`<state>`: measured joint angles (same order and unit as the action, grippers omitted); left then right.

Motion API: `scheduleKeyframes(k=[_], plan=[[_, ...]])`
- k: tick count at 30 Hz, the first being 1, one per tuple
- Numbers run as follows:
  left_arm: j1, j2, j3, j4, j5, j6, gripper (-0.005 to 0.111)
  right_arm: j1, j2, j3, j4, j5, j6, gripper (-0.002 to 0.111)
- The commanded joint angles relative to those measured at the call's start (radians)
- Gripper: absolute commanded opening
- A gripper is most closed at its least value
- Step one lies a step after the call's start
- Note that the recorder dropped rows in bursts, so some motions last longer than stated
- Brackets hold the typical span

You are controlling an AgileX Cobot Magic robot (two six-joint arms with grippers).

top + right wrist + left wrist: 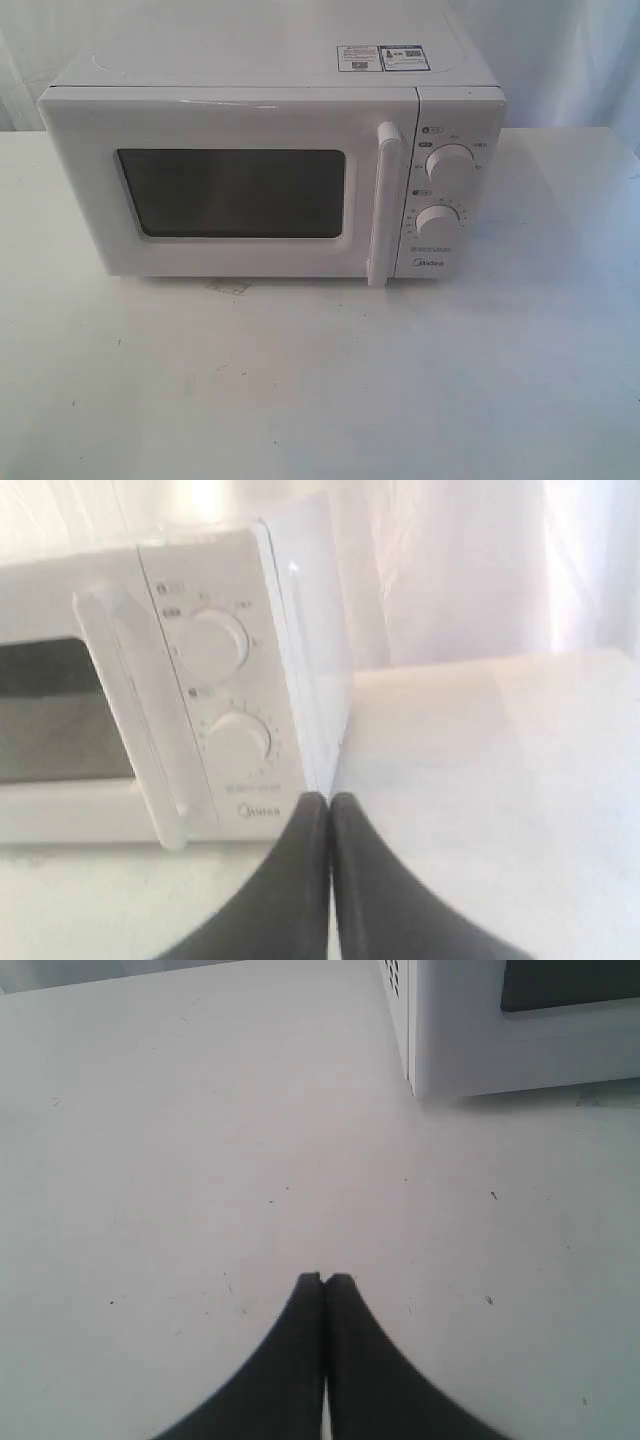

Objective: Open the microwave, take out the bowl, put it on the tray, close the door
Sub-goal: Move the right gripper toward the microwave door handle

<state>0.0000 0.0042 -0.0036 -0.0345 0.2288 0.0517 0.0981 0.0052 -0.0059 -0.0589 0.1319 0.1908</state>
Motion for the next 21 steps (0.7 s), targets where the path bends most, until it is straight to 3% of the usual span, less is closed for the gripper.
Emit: scheduleKeyframes(k=[1,5,8,15,18,21], plan=[[-0.001,-0.004,0.004,-0.003,0.002,-0.003,0.0,-0.007,-0.005,0.006,-0.012,-0.209,-0.004,0.0],[-0.001,-0.004,0.004,-0.003,0.002,-0.003,0.0,-0.007,-0.005,0.006,-0.017,-0.569,0.016,0.0],[-0.001,-0.004,0.004,-0.003,0.002,-0.003,0.0,-0.007,-0.005,-0.081,-0.072,-0.575,0.056,0.0],[-0.001,-0.004,0.004,-0.003,0.002,-0.003,0.0,-0.003,0.281,-0.444,-0.163,-0.088,0.243,0.0],[-0.001,-0.004,0.004,-0.003,0.002,-0.003,0.0,0.027,0.463,-0.549,-0.099,0.191,0.211,0.0],[-0.001,-0.004,0.004,-0.003,0.002,-0.003,0.0,0.059,0.618,-0.616,0.052,0.348,0.068,0.0]])
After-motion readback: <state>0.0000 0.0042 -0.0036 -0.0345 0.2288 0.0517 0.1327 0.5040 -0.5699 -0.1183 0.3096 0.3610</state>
